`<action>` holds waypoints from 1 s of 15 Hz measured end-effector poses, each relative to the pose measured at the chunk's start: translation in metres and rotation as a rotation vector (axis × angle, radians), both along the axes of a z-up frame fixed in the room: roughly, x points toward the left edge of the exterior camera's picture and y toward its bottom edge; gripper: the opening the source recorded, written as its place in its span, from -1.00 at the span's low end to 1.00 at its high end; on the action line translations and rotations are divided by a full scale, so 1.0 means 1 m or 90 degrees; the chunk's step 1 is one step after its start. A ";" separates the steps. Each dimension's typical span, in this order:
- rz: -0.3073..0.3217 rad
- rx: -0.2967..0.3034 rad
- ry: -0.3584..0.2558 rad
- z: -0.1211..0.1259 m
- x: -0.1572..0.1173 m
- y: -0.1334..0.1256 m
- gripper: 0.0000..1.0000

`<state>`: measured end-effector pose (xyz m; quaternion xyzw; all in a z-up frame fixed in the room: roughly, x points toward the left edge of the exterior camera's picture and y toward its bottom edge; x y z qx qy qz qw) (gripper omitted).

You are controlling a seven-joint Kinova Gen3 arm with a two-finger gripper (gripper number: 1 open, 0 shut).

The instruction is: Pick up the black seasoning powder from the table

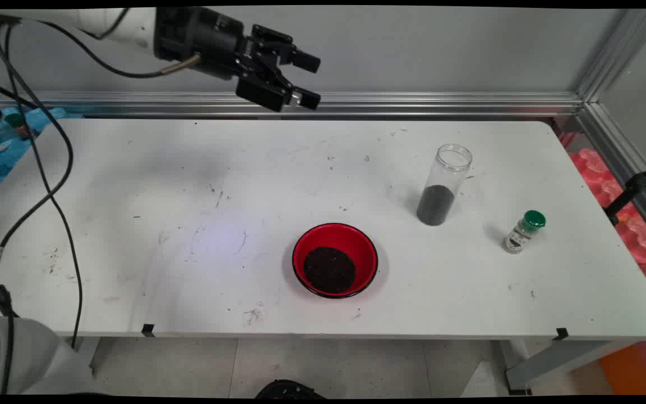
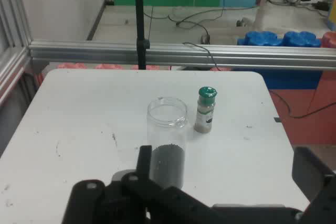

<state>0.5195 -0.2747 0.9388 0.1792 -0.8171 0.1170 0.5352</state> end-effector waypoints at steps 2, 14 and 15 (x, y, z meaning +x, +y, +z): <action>0.001 0.002 -0.001 -0.007 -0.006 -0.003 1.00; 0.012 0.006 -0.006 -0.049 -0.039 -0.025 1.00; 0.012 0.006 -0.007 -0.052 -0.041 -0.027 1.00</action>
